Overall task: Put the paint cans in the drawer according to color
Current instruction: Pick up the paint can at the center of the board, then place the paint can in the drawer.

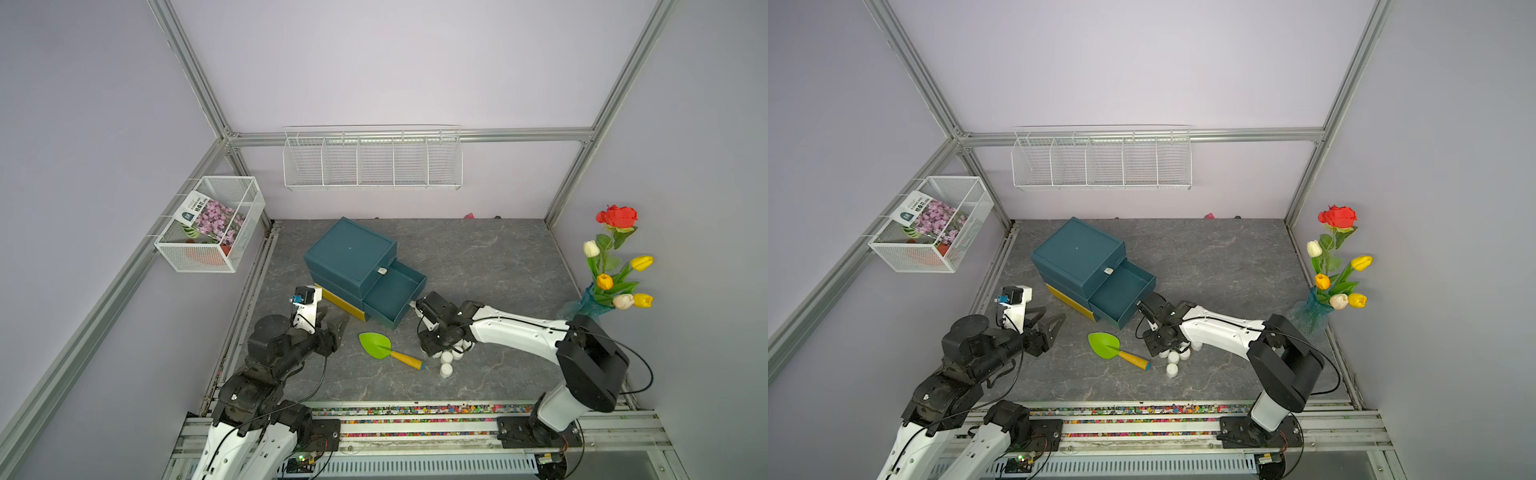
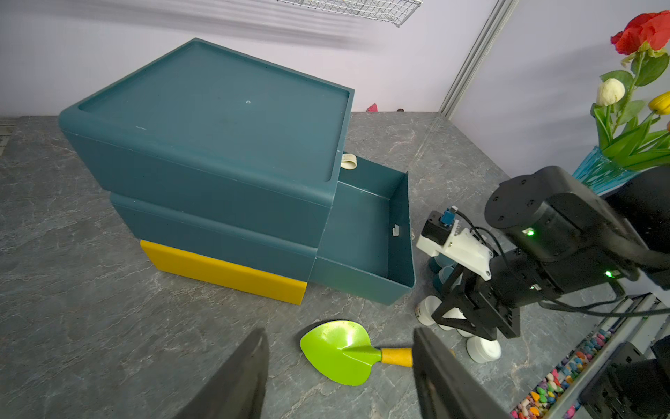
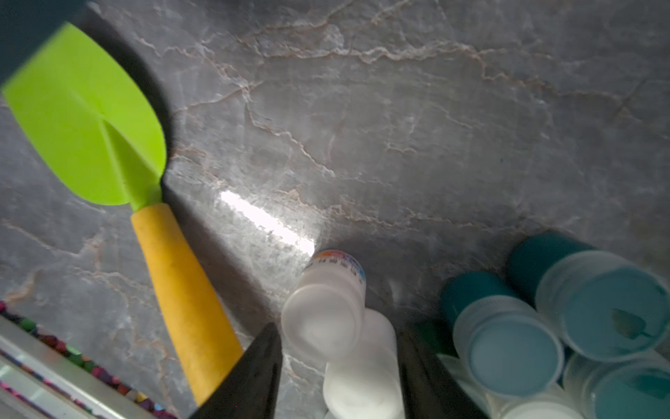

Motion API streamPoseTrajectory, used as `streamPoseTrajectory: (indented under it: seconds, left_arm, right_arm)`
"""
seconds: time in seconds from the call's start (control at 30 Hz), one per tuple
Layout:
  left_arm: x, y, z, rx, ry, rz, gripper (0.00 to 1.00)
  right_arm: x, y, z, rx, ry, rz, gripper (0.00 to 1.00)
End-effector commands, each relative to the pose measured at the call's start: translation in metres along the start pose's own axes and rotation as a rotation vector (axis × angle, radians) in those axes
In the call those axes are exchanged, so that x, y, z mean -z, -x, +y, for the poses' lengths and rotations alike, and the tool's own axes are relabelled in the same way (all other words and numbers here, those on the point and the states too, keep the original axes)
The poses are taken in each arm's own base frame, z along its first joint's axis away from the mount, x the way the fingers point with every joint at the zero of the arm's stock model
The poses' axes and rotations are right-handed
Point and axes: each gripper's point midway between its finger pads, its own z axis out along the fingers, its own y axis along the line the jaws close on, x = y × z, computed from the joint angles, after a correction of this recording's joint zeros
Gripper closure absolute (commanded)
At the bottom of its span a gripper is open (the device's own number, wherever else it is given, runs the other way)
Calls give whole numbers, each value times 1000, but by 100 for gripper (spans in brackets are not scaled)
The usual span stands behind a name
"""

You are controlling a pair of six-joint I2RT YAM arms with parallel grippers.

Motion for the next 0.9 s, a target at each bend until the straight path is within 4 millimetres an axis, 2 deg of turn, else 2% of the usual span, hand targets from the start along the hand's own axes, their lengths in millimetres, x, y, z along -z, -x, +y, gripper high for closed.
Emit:
streamPoseTrajectory:
  seconds: [0.0,0.13,0.33,0.5,0.6,0.73,0.87]
  left_arm:
    - [-1,1,-2,-1,-12,-10,34]
    - [-2,1,-2,1,-12,-8,34]
    - [-2,1,-2,1,-10,-6,33]
    - [-2,1,-2,1,-10,-5,33]
    - [-3,0,-1,2,-7,-3,33]
    - [-3,0,-1,3,-6,-4,33]
    - [-3,1,-1,2,-9,-5,33]
  right_arm:
    - [-6,6,1,34,-21,-13,46]
    - [-11,9,5,39,-11,-13,50]
    - [-16,8,3,24,-27,-6,67]
    - [0,14,-2,9,-52,-51,79]
    - [21,18,-10,-19,-96,-93,83]
    - [67,30,-33,-99,-227,-154,89]
    - [118,59,-27,-116,-193,-257,89]
